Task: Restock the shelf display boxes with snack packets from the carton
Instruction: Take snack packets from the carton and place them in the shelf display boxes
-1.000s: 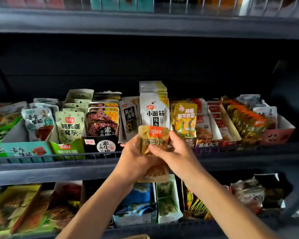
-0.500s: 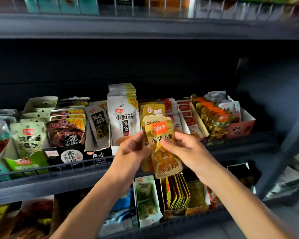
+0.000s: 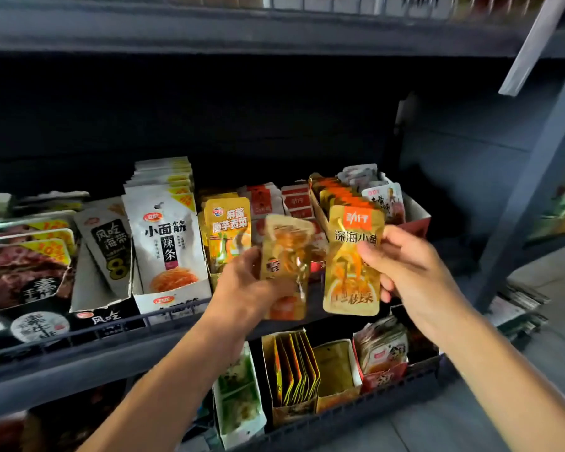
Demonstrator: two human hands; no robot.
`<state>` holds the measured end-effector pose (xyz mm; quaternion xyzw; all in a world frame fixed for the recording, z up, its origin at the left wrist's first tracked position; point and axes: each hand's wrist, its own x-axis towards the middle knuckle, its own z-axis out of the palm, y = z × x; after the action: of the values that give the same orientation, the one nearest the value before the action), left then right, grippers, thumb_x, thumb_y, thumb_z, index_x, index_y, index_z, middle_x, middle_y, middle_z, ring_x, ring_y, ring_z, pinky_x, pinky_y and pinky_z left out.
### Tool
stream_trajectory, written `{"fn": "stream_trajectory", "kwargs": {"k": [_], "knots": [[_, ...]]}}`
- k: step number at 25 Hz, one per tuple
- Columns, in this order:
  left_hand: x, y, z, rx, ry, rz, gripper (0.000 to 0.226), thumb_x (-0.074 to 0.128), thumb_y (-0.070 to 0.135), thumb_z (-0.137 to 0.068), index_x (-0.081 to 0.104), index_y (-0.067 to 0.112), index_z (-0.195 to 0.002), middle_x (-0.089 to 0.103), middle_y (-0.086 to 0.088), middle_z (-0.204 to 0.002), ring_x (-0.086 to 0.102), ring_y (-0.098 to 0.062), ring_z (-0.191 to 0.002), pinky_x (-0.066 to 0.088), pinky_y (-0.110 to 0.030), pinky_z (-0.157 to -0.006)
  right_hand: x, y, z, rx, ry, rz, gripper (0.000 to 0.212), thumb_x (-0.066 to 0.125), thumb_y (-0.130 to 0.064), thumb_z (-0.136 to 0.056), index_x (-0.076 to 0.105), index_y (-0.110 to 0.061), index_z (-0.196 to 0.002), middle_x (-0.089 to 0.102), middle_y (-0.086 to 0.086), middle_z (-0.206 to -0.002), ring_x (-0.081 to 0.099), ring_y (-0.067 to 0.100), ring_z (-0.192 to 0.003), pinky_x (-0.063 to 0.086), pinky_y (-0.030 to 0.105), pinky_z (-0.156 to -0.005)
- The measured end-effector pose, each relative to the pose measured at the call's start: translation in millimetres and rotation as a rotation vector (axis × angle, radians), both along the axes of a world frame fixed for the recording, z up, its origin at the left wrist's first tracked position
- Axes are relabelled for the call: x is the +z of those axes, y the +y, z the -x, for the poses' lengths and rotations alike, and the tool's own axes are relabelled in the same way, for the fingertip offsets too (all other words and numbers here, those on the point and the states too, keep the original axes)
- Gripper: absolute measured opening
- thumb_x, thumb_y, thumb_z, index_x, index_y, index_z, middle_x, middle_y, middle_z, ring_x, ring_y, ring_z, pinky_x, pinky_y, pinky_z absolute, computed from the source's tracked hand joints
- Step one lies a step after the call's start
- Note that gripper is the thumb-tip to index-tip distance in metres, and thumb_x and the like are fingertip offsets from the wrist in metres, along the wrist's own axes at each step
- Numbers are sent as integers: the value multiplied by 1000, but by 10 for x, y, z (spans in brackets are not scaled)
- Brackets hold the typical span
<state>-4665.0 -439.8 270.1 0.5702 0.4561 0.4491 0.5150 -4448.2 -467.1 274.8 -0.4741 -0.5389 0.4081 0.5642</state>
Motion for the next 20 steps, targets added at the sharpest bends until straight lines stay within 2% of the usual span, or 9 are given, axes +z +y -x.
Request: {"fn": "stream_trajectory", "kwargs": {"k": [2,4,7,10,12,15,17,18,20], "knots": [[70,25,-40,-27,262,-234,21,79,6,-77,73,20,-92,73,11,-74,65,0,-63,53,-21,-54,70,-15,-40,116,-276,-49,21,69,-23,-86,69,-21,-107,72,-11,-86,53,5,-57,42,15,-49],[134,32,-125,-93,257,-324,32,80,1,-75,70,22,-97,73,12,-79,67,1,-69,54,-17,-58,87,41,-71,134,-556,-93,23,68,-28,-89,67,-30,-112,69,-16,-95,57,1,-67,45,13,-56],[192,67,-235,-76,50,-255,32,74,-7,-79,67,15,-100,77,-1,-85,73,-22,-80,61,-43,-70,84,88,-130,20,-622,-201,33,64,-31,-92,58,-29,-124,59,-18,-116,58,3,-75,48,17,-63],[208,111,-350,-110,71,-230,34,63,-2,-90,76,28,-81,77,5,-85,68,-22,-86,56,-35,-76,81,100,-224,-78,-705,-279,36,63,-31,-94,50,-26,-127,59,-19,-112,61,-2,-80,50,14,-68],[234,145,-508,-125,-19,-184,40,50,-6,-95,72,27,-90,75,3,-89,64,-20,-91,52,-27,-72,52,150,-275,-26,-715,-203,39,66,-30,-92,45,-31,-126,66,-14,-101,66,4,-77,54,19,-63],[317,234,-803,-171,-285,-90,36,42,-11,-90,56,18,-107,67,-6,-100,62,-25,-99,53,-34,-73,-19,262,-316,57,-501,-52,50,71,-19,-89,47,-31,-131,69,-7,-98,70,15,-73,59,29,-62],[351,319,-931,-220,-444,-76,19,55,8,-92,54,20,-107,64,-7,-101,63,-25,-97,54,-38,-76,-44,303,-321,22,-215,-28,41,72,-13,-86,56,-21,-122,73,-1,-91,70,19,-68,59,34,-60],[341,361,-956,-226,-429,-88,18,62,19,-90,55,20,-107,65,-7,-103,63,-24,-98,53,-39,-78,-49,315,-333,-19,-90,-37,37,73,-14,-84,58,-19,-118,73,0,-89,68,21,-63,57,34,-55],[231,389,-997,-265,-231,-167,21,66,21,-90,58,20,-109,69,-6,-106,65,-17,-98,50,-33,-82,-64,325,-364,-87,88,-62,36,73,-26,-81,62,-18,-114,72,-1,-83,58,17,-53,47,28,-45]]}}
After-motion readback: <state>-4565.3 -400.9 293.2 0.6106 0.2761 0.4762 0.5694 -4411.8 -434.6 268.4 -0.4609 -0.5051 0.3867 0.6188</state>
